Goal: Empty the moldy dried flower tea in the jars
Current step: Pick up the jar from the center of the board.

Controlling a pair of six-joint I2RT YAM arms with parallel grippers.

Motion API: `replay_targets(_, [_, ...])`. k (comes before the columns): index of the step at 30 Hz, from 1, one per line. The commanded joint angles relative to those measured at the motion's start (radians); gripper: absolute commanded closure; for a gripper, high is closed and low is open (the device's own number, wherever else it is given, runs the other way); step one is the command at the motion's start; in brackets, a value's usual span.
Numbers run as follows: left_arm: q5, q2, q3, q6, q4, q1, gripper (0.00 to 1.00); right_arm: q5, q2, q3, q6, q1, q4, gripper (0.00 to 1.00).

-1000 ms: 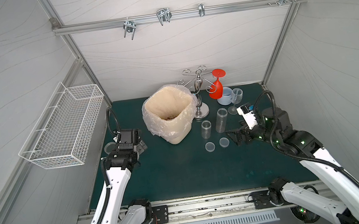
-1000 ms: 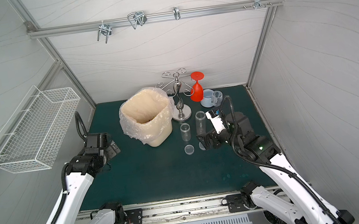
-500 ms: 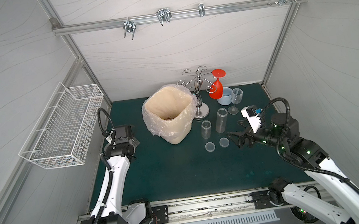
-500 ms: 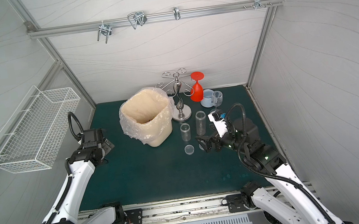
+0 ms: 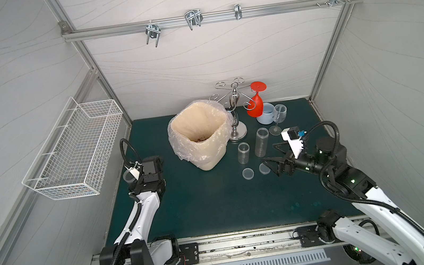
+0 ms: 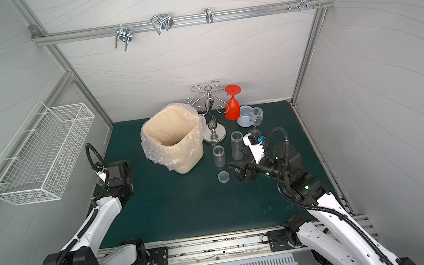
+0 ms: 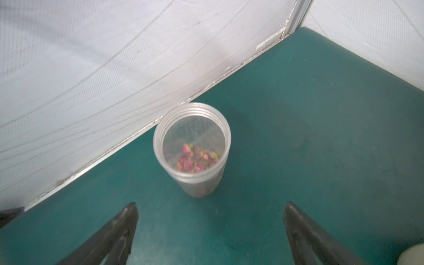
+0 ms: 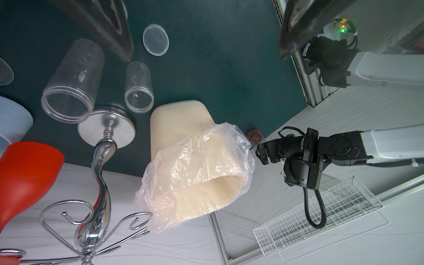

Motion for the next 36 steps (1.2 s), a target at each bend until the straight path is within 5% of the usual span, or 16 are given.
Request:
replay_targets(1, [-0.089,0.053,0.019,-0.007,0.081,0.002,0.01,-0.034,0.017,0.002,0.005,0.005,0.067,0.01])
replay_targets(6, [-0.194,0.121,0.028,0.038,0.124,0.004,0.01,-0.05,0.043,-0.01,0.009,0.006,0.096,0.01])
replay_targets(17, [-0.229,0.208,0.034,0.164,0.253,0.005,0.02,-0.093,0.078,-0.051,0.011,0.006,0.173,0.01])
replay_targets(36, [-0.161,0.271,0.069,0.08,0.214,0.077,0.1,-0.13,0.134,-0.087,-0.012,0.005,0.231,0.01])
